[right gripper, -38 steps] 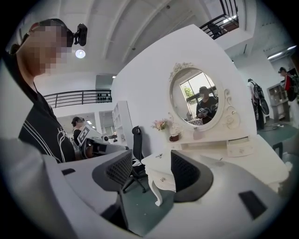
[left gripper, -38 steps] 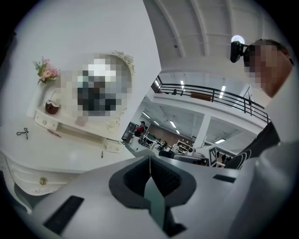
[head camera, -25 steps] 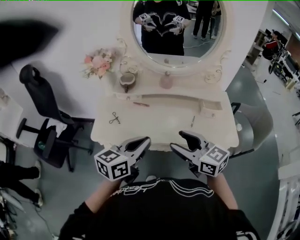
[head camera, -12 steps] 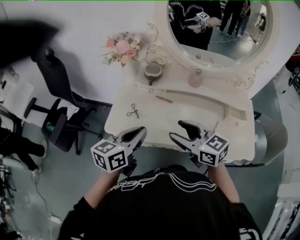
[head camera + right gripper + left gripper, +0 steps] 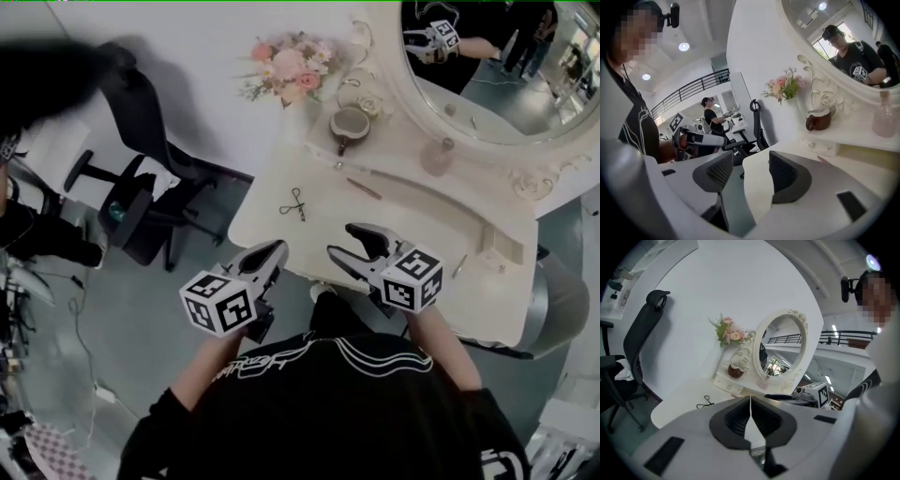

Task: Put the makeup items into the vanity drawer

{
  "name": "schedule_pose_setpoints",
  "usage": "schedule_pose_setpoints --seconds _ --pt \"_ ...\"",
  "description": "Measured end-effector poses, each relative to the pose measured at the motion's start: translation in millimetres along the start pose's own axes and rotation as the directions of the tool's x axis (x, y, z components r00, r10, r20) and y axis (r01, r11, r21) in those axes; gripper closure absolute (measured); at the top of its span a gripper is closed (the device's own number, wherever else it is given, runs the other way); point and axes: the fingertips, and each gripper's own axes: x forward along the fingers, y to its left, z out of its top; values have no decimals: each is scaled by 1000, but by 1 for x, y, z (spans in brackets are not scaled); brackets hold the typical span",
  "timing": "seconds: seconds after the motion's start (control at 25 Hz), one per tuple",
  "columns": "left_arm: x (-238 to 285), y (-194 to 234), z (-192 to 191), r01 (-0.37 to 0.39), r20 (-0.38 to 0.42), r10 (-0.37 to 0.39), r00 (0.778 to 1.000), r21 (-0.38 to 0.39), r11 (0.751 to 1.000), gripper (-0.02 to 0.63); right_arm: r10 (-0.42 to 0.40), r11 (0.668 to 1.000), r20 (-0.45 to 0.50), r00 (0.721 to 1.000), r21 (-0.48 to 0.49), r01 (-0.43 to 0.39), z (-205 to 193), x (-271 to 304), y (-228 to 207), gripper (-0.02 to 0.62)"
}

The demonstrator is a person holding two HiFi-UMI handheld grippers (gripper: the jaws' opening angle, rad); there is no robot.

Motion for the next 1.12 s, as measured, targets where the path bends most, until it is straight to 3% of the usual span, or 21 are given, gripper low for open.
schedule_pose_setpoints --seconds 0.44,0.72,1.12 --pt "-17 52 8 -143 72 151 986 -99 985 578 -75 995 -169 983 -71 64 -42 102 -45 339" --pt "-45 71 12 -204 118 221 968 -136 969 578 -174 983 -266 948 -111 149 -69 143 -69 341" --pt "-63 107 2 -269 112 295 949 -203 941 578 -226 974 -372 900 -99 204 -92 173 -90 395"
